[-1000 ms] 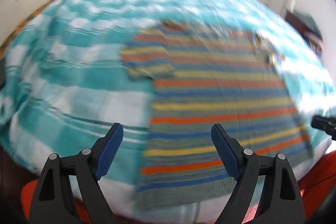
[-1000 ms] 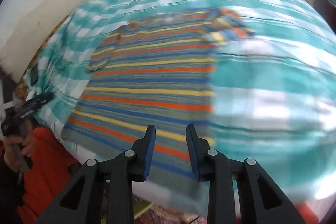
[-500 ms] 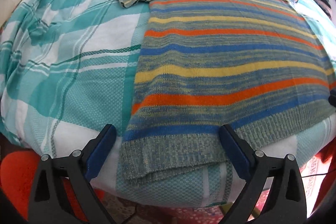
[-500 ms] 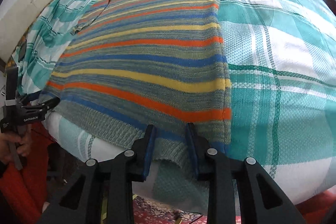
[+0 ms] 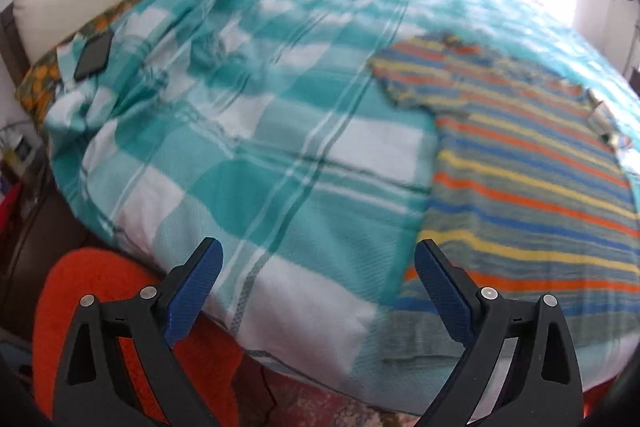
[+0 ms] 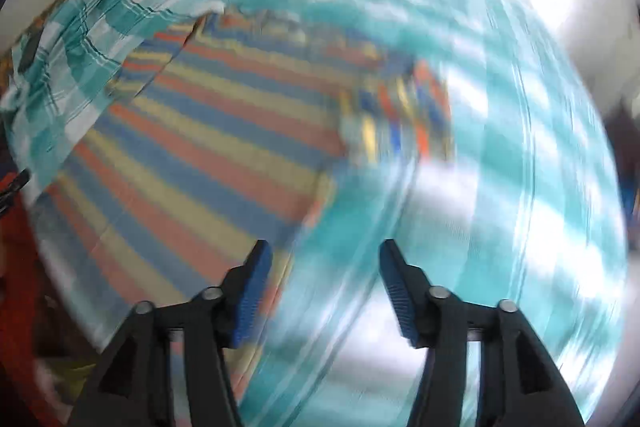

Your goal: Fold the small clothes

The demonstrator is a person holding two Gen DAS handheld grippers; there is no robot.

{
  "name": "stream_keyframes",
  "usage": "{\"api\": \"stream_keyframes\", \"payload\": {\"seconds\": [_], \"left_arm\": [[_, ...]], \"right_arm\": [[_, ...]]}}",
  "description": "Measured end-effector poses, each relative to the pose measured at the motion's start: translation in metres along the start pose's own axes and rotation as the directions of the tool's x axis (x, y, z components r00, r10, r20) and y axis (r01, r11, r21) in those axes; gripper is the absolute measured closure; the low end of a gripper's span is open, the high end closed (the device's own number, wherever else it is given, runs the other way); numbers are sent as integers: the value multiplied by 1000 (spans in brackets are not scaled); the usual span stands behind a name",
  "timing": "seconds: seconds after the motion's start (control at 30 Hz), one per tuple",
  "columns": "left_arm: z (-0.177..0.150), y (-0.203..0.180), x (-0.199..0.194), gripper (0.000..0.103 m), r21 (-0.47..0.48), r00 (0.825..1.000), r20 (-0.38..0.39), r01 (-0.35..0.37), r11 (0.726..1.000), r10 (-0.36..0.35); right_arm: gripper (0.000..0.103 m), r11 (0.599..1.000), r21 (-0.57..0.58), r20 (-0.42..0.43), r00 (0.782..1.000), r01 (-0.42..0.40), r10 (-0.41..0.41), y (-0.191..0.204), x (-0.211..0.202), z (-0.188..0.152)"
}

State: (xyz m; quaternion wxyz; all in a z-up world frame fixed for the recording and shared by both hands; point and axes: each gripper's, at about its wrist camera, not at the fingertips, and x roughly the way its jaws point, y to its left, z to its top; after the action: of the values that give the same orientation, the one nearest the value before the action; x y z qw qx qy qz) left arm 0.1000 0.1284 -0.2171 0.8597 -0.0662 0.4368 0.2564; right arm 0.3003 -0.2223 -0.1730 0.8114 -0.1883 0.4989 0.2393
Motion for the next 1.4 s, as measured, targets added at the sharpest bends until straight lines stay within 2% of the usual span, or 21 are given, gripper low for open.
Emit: {"api": "stream_keyframes", "payload": {"seconds": [0.1, 0.2, 0.23, 0.27, 0.3, 0.33, 0.4, 0.5, 0.53, 0.63, 0.73, 0.9, 0.97, 1.0, 1.03, 1.13, 1.2, 1.27, 1.3, 1.33, 1.4], "left_arm": [[-3, 3, 5, 6, -15, 999, -33, -23, 1000, 22], [-4, 3, 7, 6, -13, 997, -53, -55, 998, 55], [-4, 4, 9, 6, -13, 996, -62, -66, 998, 65], [-3, 5, 9, 6, -15, 996, -65, -70, 997, 69], [-3, 6, 9, 6, -18, 995, -68, -72, 997, 70], [-3, 6, 10, 6, -21, 995, -71, -72, 997, 71], [-3, 5, 12, 6, -15, 993, -80, -83, 996, 82], [-7, 1, 20, 6, 15, 989, -108, -99, 995, 100], [-8, -1, 21, 6, 21, 988, -116, -100, 995, 102], [-10, -8, 24, 6, 44, 985, -130, -106, 993, 111], [-10, -15, 22, 6, 63, 985, -125, -111, 992, 118], [-11, -21, 20, 6, 90, 984, -119, -121, 989, 131], [-12, -20, 20, 6, 86, 984, -122, -121, 989, 131], [-12, -20, 21, 6, 85, 984, -125, -121, 989, 131], [-12, -20, 23, 6, 84, 983, -129, -121, 989, 131], [-13, -20, 25, 6, 75, 981, -141, -122, 990, 131], [-13, -19, 26, 6, 64, 981, -147, -118, 991, 126], [-12, -18, 28, 6, 51, 981, -158, -108, 993, 115], [-11, -16, 29, 6, 43, 980, -163, -104, 994, 110], [-10, -15, 29, 6, 35, 980, -167, -103, 994, 108], [-10, -11, 28, 6, 19, 980, -171, -104, 994, 106]], "right_arm": [[43, 994, -110, 1, 1000, 21, -21, 6, 59, 50], [48, 987, -157, -79, 996, 32, -45, 10, 128, 75], [74, 985, -166, -112, 992, 37, -56, 7, 148, 78], [88, 990, -139, -114, 992, 28, -45, 1, 154, 82], [97, 998, -63, -85, 996, 17, -23, -16, 150, 84], [98, 998, 65, -13, 1000, -7, 7, -43, 136, 85], [100, 966, 258, 93, 996, -23, -1, -97, 108, 75], [100, 821, 568, 180, 982, -57, -56, -202, 74, 23], [100, 744, 665, 180, 981, -64, -77, -239, 68, -5], [101, 593, 804, 128, 987, -49, -93, -301, 72, -66], [103, 520, 850, 130, 990, -80, -61, -320, 79, -98], [100, 409, 883, 255, 967, -230, -6, -323, 79, -125], [84, 297, 889, 353, 935, -348, 41, -321, 76, -138], [56, 269, 889, 369, 927, -371, 59, -317, 78, -140], [42, 231, 892, 378, 921, -389, 90, -313, 83, -143], [42, 205, 885, 390, 906, -418, 168, -301, 100, -137], [44, 204, 864, 415, 881, -460, 227, -297, 117, -122], [52, 223, 864, 403, 885, -452, 233, -296, 126, -112], [68, 233, 864, 398, 889, -446, 228, -295, 131, -106], [98, 239, 870, 383, 897, -431, 221, -295, 133, -106], [97, 256, 883, 367, 919, -393, 145, -292, 123, -109]]}}
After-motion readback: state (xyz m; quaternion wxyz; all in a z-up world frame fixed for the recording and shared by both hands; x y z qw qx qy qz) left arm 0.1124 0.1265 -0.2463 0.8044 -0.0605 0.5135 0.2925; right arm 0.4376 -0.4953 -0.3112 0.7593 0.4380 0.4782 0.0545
